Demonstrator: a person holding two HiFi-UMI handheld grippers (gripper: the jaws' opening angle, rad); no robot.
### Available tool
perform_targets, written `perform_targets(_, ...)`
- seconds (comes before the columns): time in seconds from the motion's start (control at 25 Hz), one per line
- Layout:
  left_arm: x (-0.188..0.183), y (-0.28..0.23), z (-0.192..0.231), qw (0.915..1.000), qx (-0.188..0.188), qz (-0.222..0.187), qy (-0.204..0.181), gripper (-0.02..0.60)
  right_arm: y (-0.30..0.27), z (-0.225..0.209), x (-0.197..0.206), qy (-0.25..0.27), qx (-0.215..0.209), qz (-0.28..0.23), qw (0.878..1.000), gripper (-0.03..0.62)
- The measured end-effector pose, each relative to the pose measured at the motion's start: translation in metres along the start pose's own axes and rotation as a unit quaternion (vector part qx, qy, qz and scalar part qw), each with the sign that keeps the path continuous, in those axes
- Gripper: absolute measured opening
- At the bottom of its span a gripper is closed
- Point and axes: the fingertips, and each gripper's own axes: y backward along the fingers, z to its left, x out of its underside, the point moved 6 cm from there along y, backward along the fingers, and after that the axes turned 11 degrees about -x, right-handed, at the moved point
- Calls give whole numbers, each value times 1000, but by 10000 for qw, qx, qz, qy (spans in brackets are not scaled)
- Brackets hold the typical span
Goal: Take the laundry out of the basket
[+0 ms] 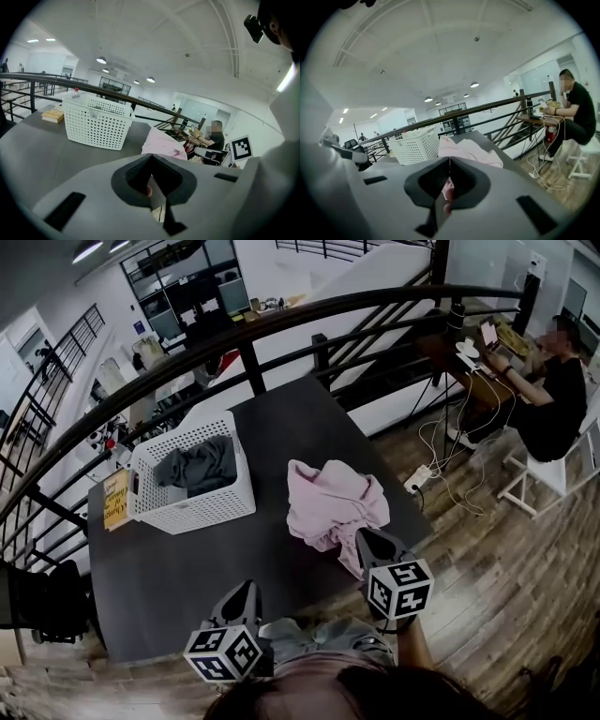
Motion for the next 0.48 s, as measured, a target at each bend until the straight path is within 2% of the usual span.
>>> perform_targets(0.48,-12,3,47,9999,110,8,-93,-2,-20,41,-5,-54,128,-324,9994,15)
